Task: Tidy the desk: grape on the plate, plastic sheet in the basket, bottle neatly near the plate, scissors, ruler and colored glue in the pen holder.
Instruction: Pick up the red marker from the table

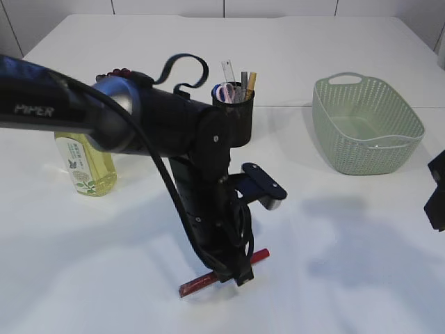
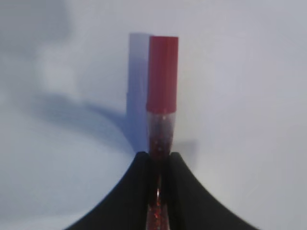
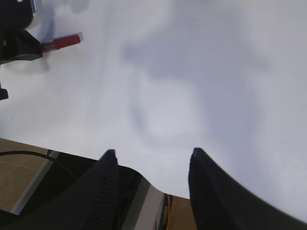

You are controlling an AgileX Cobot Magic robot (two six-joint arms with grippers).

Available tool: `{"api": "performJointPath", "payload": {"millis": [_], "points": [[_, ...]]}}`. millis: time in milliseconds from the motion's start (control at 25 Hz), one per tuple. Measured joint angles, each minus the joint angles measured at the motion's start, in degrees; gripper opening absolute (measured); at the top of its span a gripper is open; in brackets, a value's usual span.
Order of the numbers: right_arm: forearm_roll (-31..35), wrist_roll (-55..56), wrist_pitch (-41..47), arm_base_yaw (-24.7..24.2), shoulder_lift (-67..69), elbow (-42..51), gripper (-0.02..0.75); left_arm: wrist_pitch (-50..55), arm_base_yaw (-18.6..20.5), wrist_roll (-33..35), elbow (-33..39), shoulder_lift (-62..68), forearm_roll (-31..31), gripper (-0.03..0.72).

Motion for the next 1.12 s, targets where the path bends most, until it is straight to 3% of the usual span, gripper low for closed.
{"api": "performJointPath", "payload": {"millis": [320, 480, 720, 1120], "points": [[0.00, -0.09, 0.00, 0.00, 0.00, 0.00, 0.384, 3.17, 7.34, -6.82, 0.57, -5.12, -11.02, 0.064], [0.00, -0.09, 0.09, 0.00, 0.00, 0.00, 0.384, -2.58, 7.70, -7.18, 5.22, -8.18, -14.29, 0.064], [0.00, -0.09, 0.09, 0.00, 0.00, 0.00, 0.384, -24.64, 7.59, -7.18, 15.53, -15.01, -15.99, 0.064], [-0.79, -0.09, -1.22, 0.00, 0.00, 0.00, 0.384, -65.26, 7.49, -7.18, 16.47, -18.64, -18.43, 0.064]]}}
